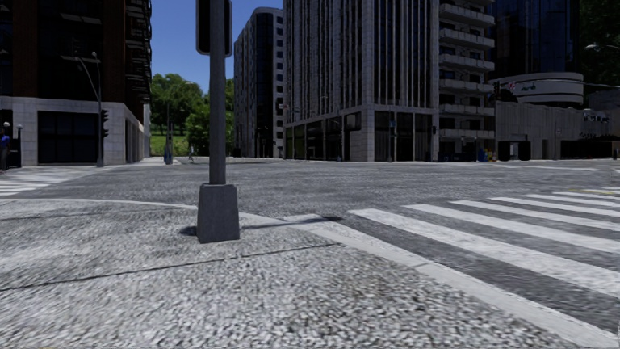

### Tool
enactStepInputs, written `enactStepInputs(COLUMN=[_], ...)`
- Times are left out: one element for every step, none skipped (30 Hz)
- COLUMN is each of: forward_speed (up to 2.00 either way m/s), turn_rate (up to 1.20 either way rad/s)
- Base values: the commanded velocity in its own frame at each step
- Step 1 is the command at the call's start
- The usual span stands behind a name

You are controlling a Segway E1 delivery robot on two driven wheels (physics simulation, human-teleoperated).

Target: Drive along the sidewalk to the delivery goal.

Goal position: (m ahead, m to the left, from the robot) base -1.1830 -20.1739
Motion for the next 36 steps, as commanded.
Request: enactStepInputs(forward_speed=[1.48, 1.48, 1.48, 1.47, 1.47, 1.47, 1.47, 1.47, 1.47, 1.47, 1.47, 1.47, 1.47, 1.47, 1.47, 1.47, 1.47, 1.47, 1.47, 1.47, 1.47, 1.47, 1.47, 1.47, 1.47, 1.47, 1.47, 1.47, 1.47, 1.47, 1.47, 1.47, 1.47, 1.47, 1.47, 1.47], turn_rate=[-0.58, -0.58, -0.58, -0.58, -0.58, -0.58, -0.58, -0.58, -0.58, -0.58, -0.58, -0.58, -0.58, -0.58, -0.58, -0.58, -0.58, -0.58, -0.58, -0.58, -0.58, -0.58, -0.58, -0.58, -0.58, -0.58, -0.58, -0.58, -0.58, -0.58, -0.58, -0.58, -0.58, -0.58, -0.58, -0.58])
